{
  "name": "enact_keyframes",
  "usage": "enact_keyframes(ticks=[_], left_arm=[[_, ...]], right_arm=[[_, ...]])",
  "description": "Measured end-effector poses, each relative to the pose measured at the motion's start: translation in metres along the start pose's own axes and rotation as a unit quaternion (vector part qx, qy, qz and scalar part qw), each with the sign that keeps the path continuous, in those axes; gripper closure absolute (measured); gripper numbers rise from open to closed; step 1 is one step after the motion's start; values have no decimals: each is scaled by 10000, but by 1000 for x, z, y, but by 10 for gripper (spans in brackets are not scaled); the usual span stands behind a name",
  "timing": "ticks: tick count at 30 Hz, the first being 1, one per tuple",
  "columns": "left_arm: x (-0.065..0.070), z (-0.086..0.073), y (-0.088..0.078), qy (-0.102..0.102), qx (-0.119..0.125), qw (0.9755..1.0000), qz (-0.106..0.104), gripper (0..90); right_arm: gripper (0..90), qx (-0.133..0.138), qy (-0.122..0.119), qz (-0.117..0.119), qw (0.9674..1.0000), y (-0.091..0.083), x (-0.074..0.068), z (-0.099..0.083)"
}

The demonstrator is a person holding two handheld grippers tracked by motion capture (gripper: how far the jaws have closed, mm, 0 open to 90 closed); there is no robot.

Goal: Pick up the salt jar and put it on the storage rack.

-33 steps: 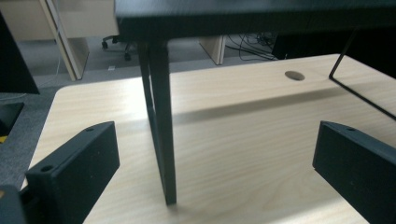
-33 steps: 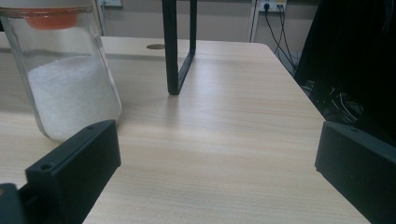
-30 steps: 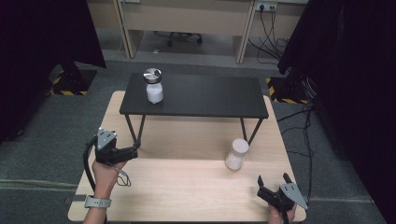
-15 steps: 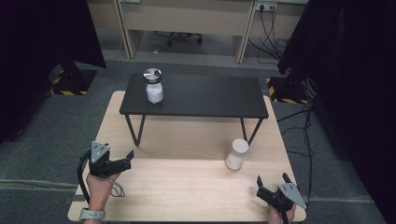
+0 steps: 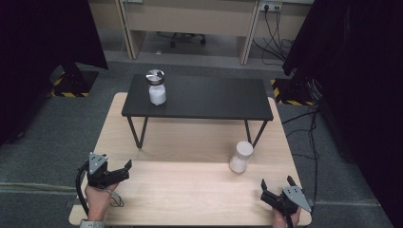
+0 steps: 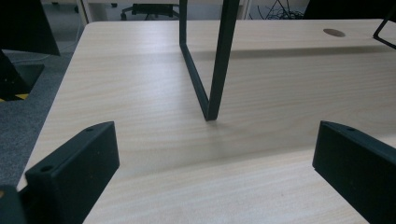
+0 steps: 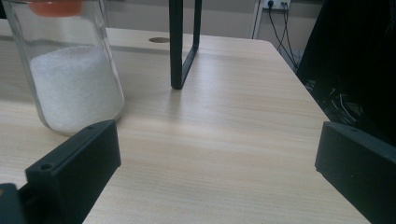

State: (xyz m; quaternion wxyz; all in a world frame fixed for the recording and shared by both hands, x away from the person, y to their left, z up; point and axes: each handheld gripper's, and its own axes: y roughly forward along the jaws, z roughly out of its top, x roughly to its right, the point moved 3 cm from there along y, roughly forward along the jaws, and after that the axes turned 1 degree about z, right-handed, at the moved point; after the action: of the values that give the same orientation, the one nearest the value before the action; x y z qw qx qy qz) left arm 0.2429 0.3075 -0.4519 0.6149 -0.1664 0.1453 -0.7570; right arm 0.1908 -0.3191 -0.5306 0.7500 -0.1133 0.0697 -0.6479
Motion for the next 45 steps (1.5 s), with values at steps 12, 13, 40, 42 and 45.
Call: enact_keyframes(ticks=[12,13,40,42,45], left_arm=[[-6,-22,2,-132,-172,9997,65,0],[-7,-24,3,-144,-178,9997,65,0],[-9,-43,12,-204,-384,9990,131,0],[-9,-44,12,-192,-371,9990,145,0],[-7,-44,12,-133,-355,9991,179,0]], right_arm=[[3,-33,9,4,10000,0,0,1],[3,-40,0,5,10000,1,0,1],[3,-26,-88,-2,10000,0,-1,0],[3,-14,-97,-7,10000,0,-2,0],[4,3,-114,-10,9999,0,-2,0]])
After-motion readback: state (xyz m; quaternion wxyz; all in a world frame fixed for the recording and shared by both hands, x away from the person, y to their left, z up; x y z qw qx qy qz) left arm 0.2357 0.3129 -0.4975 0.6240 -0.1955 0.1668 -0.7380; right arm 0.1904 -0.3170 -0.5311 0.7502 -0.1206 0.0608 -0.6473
